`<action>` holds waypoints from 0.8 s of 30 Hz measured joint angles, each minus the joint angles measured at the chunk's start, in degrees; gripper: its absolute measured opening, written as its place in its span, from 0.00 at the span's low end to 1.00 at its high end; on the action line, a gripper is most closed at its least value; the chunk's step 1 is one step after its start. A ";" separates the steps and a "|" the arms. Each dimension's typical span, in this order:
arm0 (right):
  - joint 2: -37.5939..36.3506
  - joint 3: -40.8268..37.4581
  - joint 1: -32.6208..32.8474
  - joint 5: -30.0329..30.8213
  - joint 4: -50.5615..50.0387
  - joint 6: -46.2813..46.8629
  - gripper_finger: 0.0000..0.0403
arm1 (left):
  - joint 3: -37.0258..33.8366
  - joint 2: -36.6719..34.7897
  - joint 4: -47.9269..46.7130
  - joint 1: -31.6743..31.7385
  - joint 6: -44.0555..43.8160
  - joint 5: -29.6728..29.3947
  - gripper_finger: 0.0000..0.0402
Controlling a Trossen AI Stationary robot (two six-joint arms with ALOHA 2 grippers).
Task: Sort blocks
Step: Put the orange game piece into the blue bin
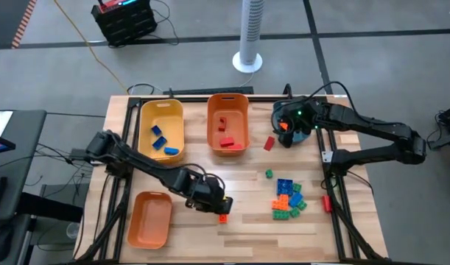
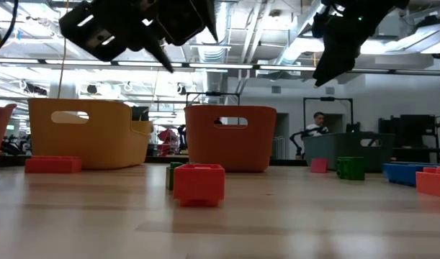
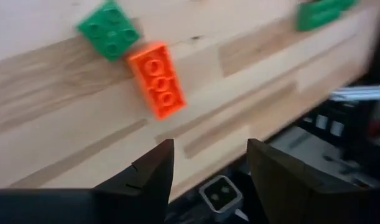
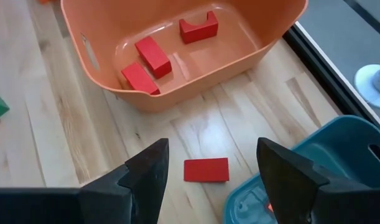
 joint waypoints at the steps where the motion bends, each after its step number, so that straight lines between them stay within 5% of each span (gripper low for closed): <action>1: 0.00 0.00 0.00 -0.02 0.02 -0.35 0.63 | 1.53 0.97 -2.21 -0.06 -0.13 -0.09 0.48; 9: 0.00 0.00 -0.08 -0.01 0.21 -1.16 0.63 | 16.25 9.26 -18.09 -0.32 3.09 -9.33 0.46; 16: 0.00 0.00 -0.09 -0.02 1.64 -1.25 0.63 | 17.16 14.71 -17.76 -0.08 -0.71 -7.12 0.47; 24: 0.00 0.00 -0.09 -0.02 1.64 -2.65 0.63 | 17.16 15.93 -14.03 -1.34 -6.59 -6.79 0.63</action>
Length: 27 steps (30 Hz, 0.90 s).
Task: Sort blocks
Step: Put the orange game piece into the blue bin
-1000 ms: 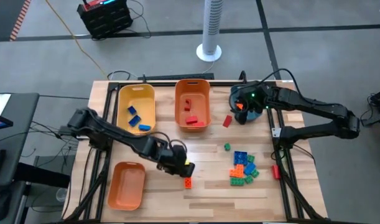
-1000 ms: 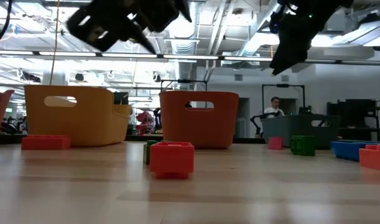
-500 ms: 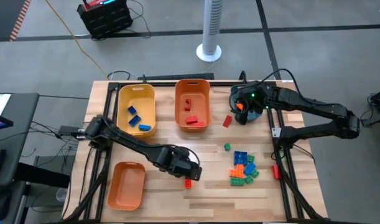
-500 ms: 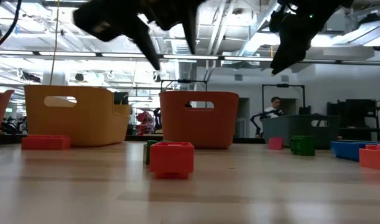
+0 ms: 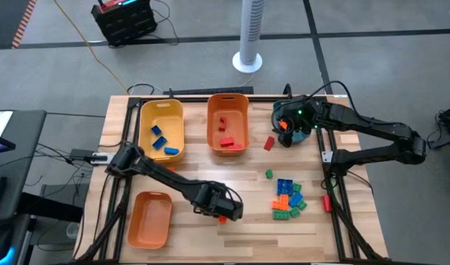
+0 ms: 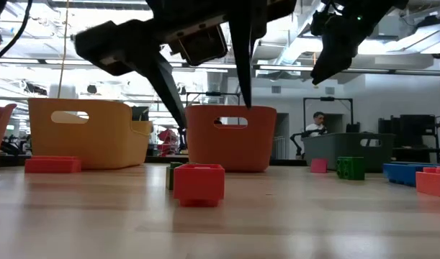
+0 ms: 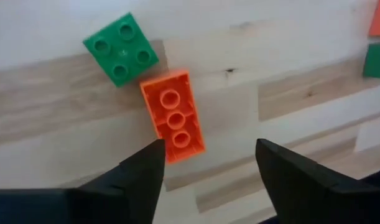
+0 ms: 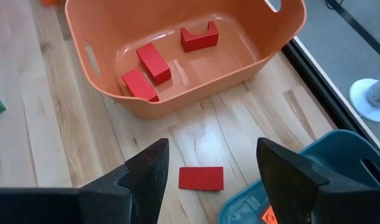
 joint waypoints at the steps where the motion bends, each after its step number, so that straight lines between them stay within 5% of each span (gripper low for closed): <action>1: 0.00 0.00 0.00 0.00 0.00 -0.10 0.63 | 0.00 0.00 -0.12 -0.16 -0.51 -0.24 0.65; 7: 0.00 0.00 0.00 -0.01 0.04 -0.94 0.63 | -0.01 1.40 -0.86 -1.24 -3.11 -1.12 0.71; 27: 0.00 0.00 -0.02 -0.05 0.11 -1.30 0.63 | -0.31 4.70 -3.91 -0.76 -0.28 -1.44 0.68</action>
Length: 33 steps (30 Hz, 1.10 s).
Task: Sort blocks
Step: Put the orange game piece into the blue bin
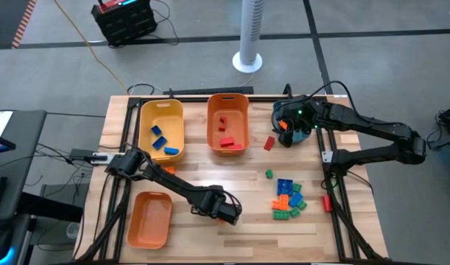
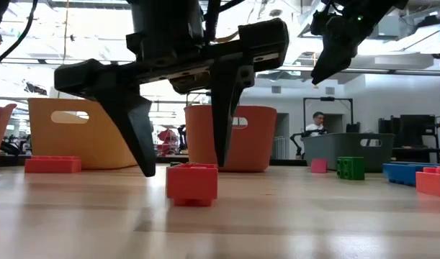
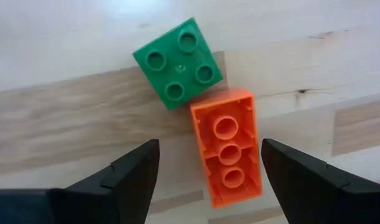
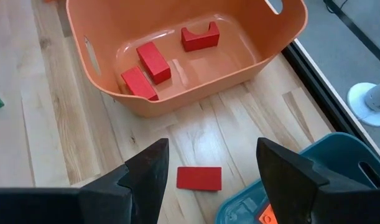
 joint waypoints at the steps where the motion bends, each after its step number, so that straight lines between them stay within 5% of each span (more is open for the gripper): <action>1: 0.00 0.00 0.01 -0.01 0.06 -0.08 0.63 | -0.68 0.05 0.59 0.15 0.36 0.26 0.68; 11: 0.02 0.00 -0.05 -0.01 -0.15 -0.09 0.63 | -3.16 0.60 2.95 0.42 3.77 5.28 0.59; 19: 0.01 0.00 -0.38 -0.01 -0.24 -0.20 0.63 | -3.24 0.05 2.65 0.42 8.15 6.72 0.32; 25: 0.02 0.00 -0.41 -3.51 -0.67 -0.10 0.63 | -3.29 -5.35 2.61 1.82 13.64 6.55 0.32; 33: -0.28 0.00 -2.74 -20.14 -3.04 1.84 0.63 | -3.23 -20.47 3.35 8.24 32.10 -10.95 0.32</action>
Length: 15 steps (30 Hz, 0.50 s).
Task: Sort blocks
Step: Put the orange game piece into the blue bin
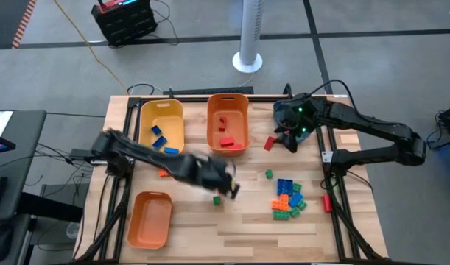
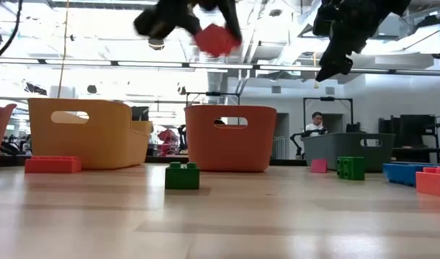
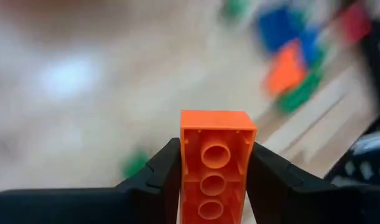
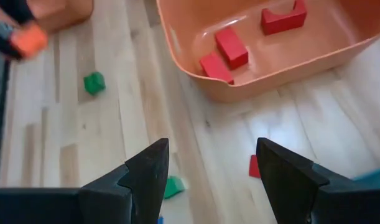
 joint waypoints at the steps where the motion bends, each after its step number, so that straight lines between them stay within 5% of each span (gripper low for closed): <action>1: -0.24 0.00 -0.11 -0.04 0.13 0.70 0.63 | 0.03 -1.99 0.57 1.60 4.16 -2.56 0.32; 8: -1.66 -0.02 2.39 1.96 9.78 10.39 0.63 | 0.03 -11.12 11.32 14.26 31.78 -8.38 0.38; 11: -1.41 -0.02 6.37 7.08 18.74 11.48 0.63 | 0.05 -11.52 18.82 20.23 41.44 -4.70 0.36; 15: 0.44 -0.02 11.58 18.50 29.88 10.35 0.63 | 0.01 -11.39 28.27 27.96 46.08 8.81 0.36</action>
